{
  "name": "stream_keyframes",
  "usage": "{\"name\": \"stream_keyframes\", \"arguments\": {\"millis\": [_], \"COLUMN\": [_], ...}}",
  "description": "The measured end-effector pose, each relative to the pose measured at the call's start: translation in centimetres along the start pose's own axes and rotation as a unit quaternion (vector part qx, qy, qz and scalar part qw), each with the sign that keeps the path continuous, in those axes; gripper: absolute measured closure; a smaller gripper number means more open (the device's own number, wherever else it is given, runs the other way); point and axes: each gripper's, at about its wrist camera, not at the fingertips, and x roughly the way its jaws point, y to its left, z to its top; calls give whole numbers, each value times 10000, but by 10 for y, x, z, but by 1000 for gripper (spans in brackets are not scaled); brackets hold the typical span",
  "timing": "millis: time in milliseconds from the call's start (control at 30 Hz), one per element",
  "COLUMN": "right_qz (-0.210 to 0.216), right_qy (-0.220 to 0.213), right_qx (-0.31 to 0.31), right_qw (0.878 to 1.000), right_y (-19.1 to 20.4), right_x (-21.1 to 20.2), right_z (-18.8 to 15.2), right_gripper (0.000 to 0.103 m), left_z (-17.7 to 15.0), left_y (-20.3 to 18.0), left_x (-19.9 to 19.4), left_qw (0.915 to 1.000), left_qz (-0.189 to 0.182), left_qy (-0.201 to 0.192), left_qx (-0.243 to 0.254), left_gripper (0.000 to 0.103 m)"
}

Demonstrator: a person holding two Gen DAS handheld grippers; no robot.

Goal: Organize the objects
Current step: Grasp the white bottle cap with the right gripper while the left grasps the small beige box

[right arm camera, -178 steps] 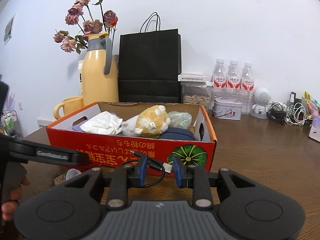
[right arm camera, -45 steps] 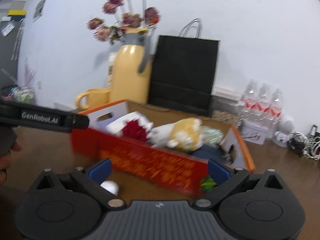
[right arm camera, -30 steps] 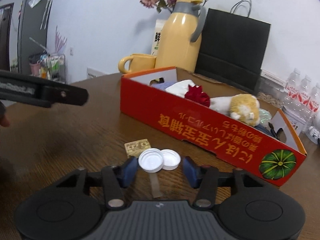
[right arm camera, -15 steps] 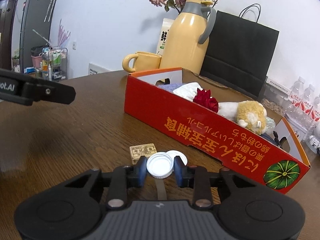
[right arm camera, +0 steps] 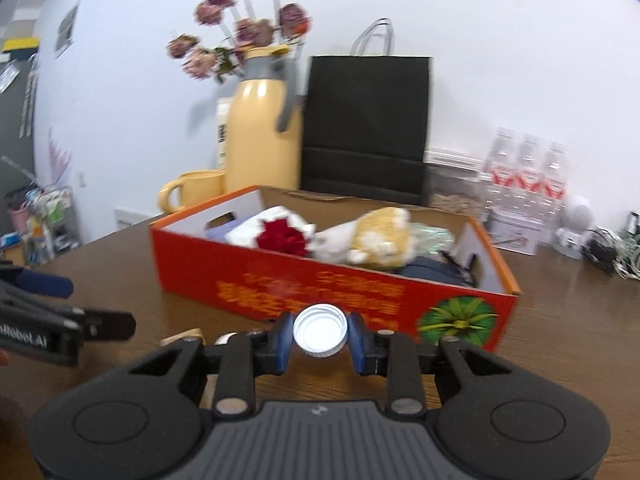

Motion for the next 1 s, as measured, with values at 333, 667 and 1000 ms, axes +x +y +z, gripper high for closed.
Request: {"name": "stream_keyframes", "arguments": {"millis": [333, 667, 1000], "right_qz": [-359, -289, -320], "right_qy": [3, -47, -37], "right_qx": [176, 150, 105], "right_qw": [9992, 9995, 9994], "right_y": [-48, -48, -46], "right_x": [-10, -12, -11], "right_z": [-9, -10, -11], "right_gripper": [75, 75, 75], "left_z": [1, -3, -5], "left_y": [-26, -27, -19], "left_x": [33, 38, 23], "left_qw": [9996, 9991, 9989], "left_qz": [-84, -303, -403], "left_qy": [233, 281, -76], "left_qx": [162, 2, -248], "left_gripper": [2, 58, 76]}}
